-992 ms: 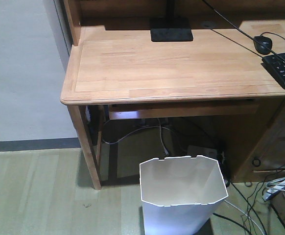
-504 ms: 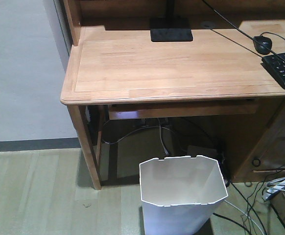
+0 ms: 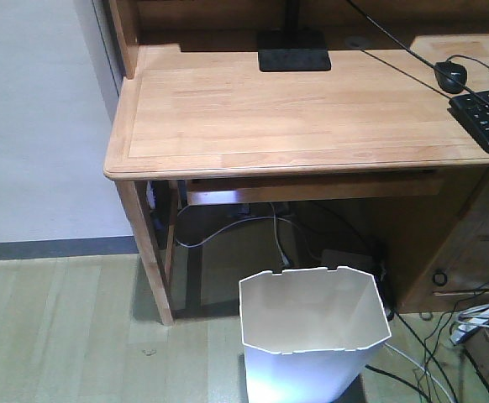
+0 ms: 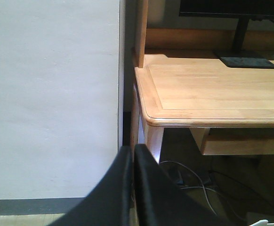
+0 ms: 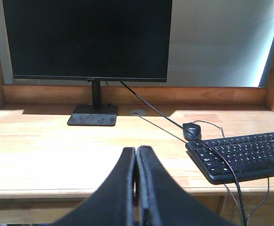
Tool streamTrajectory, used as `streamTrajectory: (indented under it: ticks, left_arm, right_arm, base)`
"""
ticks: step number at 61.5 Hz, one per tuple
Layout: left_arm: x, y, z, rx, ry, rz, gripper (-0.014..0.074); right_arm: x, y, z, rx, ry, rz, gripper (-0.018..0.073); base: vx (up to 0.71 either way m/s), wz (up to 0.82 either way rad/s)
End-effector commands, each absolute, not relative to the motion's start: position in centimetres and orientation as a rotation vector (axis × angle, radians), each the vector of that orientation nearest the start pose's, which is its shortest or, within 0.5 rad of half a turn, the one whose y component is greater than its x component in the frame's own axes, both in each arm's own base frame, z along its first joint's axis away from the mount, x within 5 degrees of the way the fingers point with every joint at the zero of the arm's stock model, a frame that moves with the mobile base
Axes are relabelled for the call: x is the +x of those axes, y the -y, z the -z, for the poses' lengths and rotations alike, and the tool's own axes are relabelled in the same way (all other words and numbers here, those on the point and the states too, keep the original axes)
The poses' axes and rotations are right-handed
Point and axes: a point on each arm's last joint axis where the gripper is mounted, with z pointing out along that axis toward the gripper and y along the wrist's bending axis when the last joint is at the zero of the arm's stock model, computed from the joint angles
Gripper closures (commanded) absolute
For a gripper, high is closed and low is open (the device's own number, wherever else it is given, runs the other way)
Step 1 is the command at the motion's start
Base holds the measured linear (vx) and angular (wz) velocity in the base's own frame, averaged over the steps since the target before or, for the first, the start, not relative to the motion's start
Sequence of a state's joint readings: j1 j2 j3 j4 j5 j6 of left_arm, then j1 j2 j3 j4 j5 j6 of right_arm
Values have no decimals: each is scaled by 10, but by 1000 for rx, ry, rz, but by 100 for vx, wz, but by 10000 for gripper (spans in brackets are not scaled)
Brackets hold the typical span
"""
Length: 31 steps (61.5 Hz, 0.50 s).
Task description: Move trash bin to bedside with robot
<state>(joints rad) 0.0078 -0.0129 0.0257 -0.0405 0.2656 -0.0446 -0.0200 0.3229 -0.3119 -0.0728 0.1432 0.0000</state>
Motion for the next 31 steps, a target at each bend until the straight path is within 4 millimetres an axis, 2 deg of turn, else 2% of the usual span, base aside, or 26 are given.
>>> streamTrajectory:
  ticks: [1, 15, 31]
  left_arm:
    - [55, 0, -184, -80, -1689, 71, 602]
    - [55, 0, -184, -80, -1689, 71, 602]
    - [55, 0, -184, -80, -1689, 71, 602]
  right_arm:
    - [85, 2, -302, -41, -1542, 80, 563]
    - [85, 2, -302, -41, -1542, 80, 465]
    - [85, 2, -302, -41, -1543, 80, 216]
  base:
    - [0, 0]
    - [0, 0]
    - [0, 0]
